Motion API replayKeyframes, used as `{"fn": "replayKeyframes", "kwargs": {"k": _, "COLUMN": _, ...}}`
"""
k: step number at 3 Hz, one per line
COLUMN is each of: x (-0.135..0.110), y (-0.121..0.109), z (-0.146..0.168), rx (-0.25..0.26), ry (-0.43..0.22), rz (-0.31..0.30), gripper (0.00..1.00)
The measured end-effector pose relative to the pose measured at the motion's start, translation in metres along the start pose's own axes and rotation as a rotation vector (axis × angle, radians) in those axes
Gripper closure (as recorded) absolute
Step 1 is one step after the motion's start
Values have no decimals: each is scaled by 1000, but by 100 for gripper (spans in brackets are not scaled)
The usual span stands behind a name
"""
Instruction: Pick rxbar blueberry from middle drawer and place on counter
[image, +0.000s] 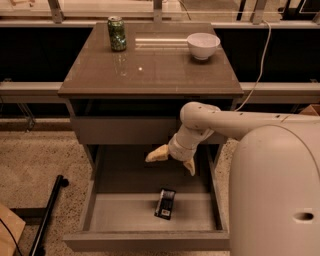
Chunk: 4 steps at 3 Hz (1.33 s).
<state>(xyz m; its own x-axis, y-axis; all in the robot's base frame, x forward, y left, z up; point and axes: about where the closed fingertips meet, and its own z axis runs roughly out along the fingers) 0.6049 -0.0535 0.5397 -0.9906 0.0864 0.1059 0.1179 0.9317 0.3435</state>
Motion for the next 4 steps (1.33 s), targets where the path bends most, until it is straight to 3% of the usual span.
{"fn": "replayKeyframes", "kwargs": {"k": 1, "x": 2, "y": -14, "z": 31, "rx": 0, "ry": 49, "rz": 83, "gripper": 0}}
{"fn": "replayKeyframes", "kwargs": {"k": 2, "x": 3, "y": -15, "z": 34, "rx": 2, "ry": 54, "rz": 86, "gripper": 0}}
{"fn": "replayKeyframes", "kwargs": {"k": 4, "x": 12, "y": 7, "z": 99, "rx": 114, "ry": 28, "rz": 84, "gripper": 0}}
